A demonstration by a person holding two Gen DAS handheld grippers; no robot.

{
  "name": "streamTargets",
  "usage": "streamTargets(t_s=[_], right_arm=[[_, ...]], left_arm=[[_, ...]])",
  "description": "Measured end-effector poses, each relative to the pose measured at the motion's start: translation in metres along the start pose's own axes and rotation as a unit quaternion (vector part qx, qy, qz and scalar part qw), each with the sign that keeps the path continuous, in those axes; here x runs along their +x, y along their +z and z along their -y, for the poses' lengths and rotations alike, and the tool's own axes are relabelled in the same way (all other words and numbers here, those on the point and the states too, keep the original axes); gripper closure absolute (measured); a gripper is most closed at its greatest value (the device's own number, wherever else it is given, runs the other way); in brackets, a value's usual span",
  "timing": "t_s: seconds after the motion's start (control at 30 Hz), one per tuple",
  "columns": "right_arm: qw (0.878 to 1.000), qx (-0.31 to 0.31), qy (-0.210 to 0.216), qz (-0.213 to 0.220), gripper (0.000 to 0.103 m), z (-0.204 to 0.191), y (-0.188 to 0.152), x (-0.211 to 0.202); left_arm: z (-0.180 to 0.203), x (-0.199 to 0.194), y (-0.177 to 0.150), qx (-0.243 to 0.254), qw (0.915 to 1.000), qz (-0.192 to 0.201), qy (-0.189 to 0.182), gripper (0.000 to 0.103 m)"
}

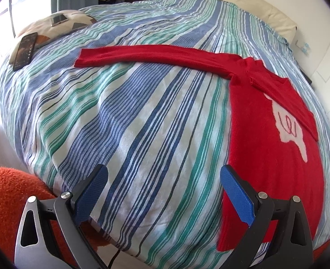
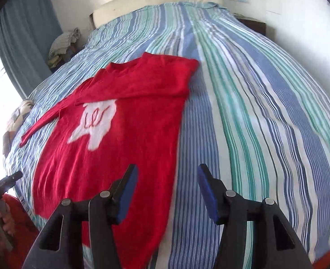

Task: Fold small clothes
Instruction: 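Grasp the red sleeve cuff with the left tool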

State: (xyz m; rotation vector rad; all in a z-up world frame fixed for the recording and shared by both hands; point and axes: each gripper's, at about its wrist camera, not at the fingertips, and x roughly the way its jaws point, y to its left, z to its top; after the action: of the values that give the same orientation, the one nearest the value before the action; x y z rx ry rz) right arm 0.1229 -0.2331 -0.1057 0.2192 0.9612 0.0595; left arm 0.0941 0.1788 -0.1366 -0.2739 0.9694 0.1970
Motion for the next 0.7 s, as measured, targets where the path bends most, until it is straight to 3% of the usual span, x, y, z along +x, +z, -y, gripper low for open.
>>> streamTargets(t_s=[0.1, 0.17, 0.27, 0.37, 0.47, 0.6, 0.7], right_arm=[[1.0, 0.01, -0.018, 0.011, 0.047, 0.002, -0.027, -0.012], [1.0, 0.009, -0.013, 0.005, 0.044, 0.003, -0.026, -0.011], [1.0, -0.01, -0.009, 0.016, 0.043, -0.002, -0.024, -0.016], [0.999, -0.023, -0.005, 0.024, 0.041, -0.008, -0.025, -0.016], [0.999, -0.035, 0.001, 0.02, 0.041, -0.014, -0.027, -0.012], [0.999, -0.049, 0.008, 0.013, 0.041, -0.024, -0.03, -0.005], [0.998, -0.059, 0.01, 0.007, 0.041, -0.031, -0.032, -0.001]], left_arm=[[0.001, 0.003, 0.0, 0.0, 1.0, -0.006, 0.001, 0.002], [0.0, 0.005, 0.001, -0.008, 0.9998, -0.016, -0.01, 0.002], [-0.008, 0.006, 0.014, -0.039, 0.9976, -0.03, -0.049, 0.002], [-0.034, 0.012, 0.054, -0.103, 0.9901, -0.025, -0.092, 0.002], [-0.075, 0.043, 0.103, -0.186, 0.9746, -0.037, -0.119, 0.002], [-0.127, 0.111, 0.142, -0.284, 0.9516, -0.06, -0.1, 0.003], [-0.148, 0.133, 0.152, -0.345, 0.9338, -0.031, -0.089, 0.003]])
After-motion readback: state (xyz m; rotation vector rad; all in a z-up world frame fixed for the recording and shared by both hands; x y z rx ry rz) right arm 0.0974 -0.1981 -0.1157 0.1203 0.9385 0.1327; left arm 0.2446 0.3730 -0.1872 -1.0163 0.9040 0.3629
